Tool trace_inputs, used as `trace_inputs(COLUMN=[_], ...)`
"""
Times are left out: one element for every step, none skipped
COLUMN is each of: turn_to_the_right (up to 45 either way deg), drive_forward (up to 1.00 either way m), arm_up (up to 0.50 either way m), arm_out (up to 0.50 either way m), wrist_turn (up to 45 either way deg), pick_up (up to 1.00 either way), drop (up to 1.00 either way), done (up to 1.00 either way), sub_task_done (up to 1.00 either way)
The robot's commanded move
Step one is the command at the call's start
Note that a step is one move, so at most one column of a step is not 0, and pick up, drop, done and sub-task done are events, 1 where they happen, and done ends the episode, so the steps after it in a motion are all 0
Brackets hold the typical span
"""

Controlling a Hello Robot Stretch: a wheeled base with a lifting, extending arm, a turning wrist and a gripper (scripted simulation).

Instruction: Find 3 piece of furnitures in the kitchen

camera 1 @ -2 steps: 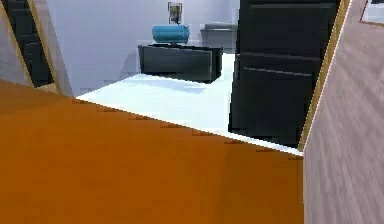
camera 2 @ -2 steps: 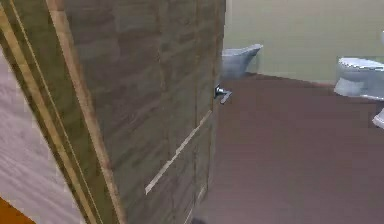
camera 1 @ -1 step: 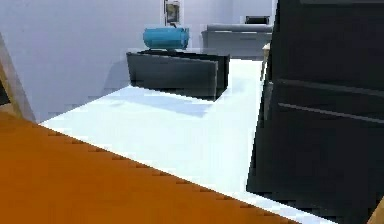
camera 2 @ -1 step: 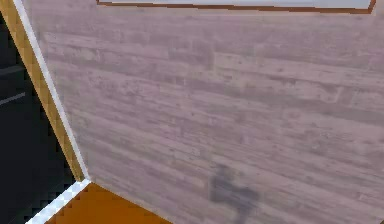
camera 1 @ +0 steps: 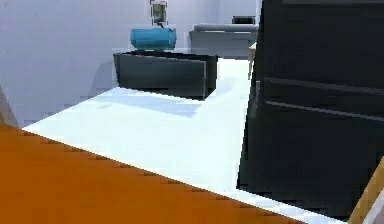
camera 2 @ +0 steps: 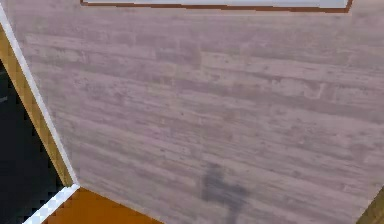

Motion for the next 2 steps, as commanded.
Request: trace_inputs(turn_to_the_right=[0.0,0.0], drive_forward=[1.00,0.40], arm_up=[0.00,0.00], arm_out=[0.00,0.00], wrist_turn=[0.0,0.0], pick_up=[0.00,0.00], drop=[0.00,0.00], done=[0.00,0.00], sub_task_done=[0.00,0.00])
